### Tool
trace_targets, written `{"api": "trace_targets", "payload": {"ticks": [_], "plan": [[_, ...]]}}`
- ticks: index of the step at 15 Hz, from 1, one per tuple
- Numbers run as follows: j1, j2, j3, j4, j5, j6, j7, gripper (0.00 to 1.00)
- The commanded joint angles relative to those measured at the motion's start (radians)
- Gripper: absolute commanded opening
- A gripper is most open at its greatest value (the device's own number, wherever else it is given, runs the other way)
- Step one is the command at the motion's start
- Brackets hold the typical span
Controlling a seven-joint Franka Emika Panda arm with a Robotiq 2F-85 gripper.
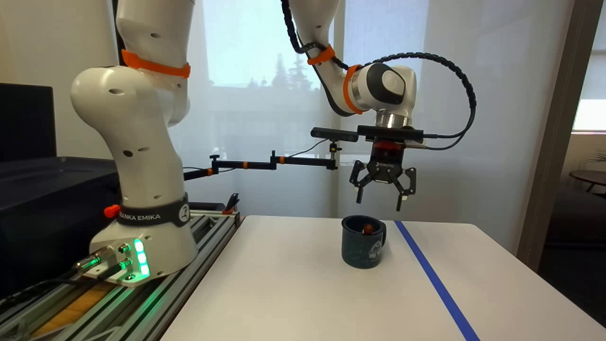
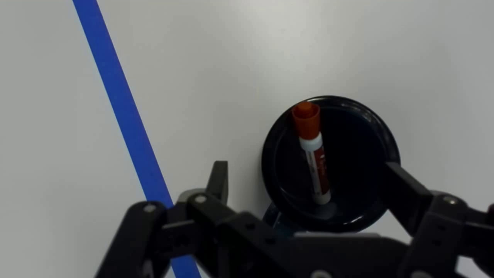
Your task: Remove the marker from the mug cup and place it on the table
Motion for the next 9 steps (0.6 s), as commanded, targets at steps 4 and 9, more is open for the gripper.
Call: {"api": "trace_targets", "payload": {"ticks": [4, 9], "plan": [[0.032, -0.016, 0.048, -0.014, 0.006, -0.126, 0.004, 1.0], [0.016, -0.019, 0.037, -0.029, -0.003, -0.116, 0.004, 1.0]]}}
